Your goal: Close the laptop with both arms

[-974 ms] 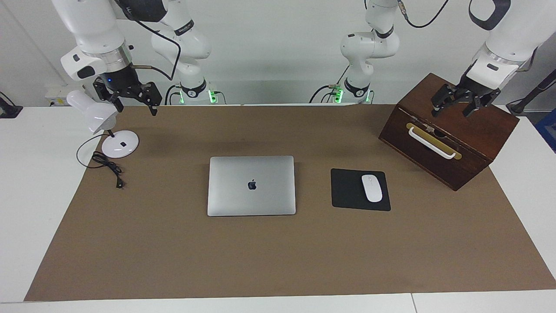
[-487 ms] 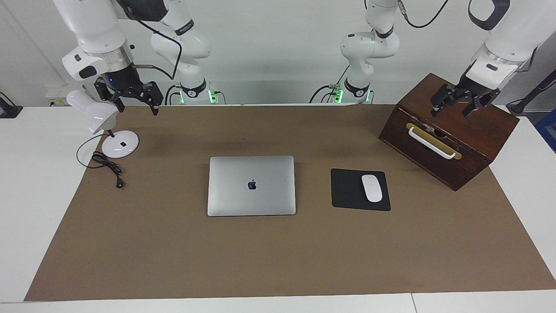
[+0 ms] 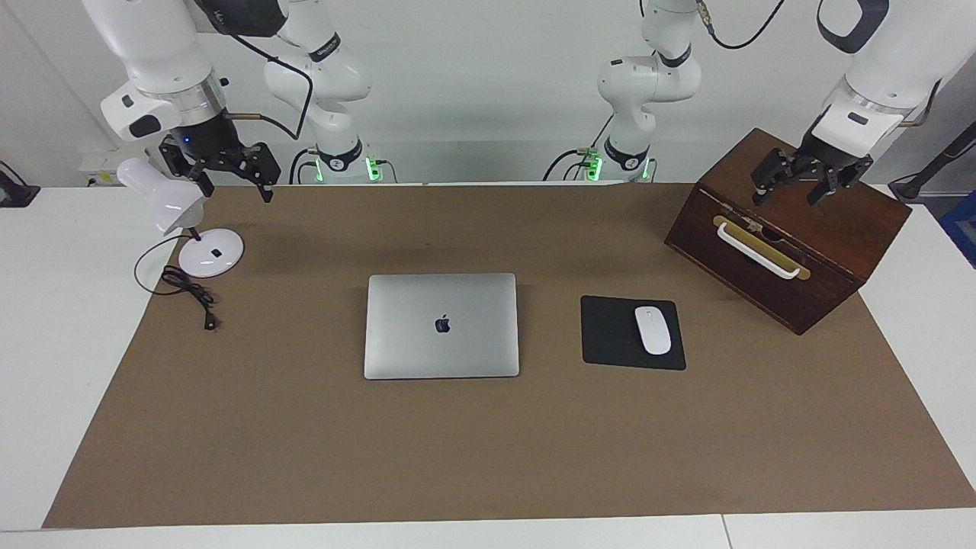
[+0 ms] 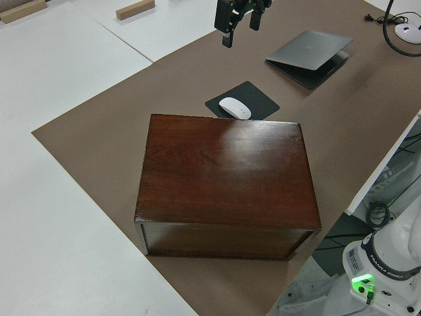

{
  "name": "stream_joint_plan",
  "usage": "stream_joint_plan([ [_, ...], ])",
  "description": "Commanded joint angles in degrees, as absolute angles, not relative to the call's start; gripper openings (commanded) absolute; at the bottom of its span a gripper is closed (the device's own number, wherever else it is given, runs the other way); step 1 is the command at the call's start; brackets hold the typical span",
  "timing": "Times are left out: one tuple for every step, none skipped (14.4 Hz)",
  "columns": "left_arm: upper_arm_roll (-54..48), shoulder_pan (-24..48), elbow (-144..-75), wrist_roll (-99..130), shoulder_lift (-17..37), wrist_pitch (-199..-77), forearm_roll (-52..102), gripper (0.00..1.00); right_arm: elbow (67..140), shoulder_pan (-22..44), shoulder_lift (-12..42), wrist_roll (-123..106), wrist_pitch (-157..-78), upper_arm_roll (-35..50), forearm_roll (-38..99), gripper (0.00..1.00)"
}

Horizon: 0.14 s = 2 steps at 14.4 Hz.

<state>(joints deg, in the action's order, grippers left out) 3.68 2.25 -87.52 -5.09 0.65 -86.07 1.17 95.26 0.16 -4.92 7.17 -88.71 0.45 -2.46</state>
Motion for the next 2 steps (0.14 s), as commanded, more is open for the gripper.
stream_joint_plan([
  [3.78, 2.29, -88.59, -4.31, -0.09, -86.84, 0.97, 1.00, 94.83, 2.01, -4.83, 5.89, -88.16, -1.49, -2.55, 1.00],
  [3.78, 2.20, -88.59, -4.31, 0.00, -86.92, 0.97, 1.00, 94.83, 2.80, -4.83, 5.89, -88.15, -2.45, -2.55, 1.00],
])
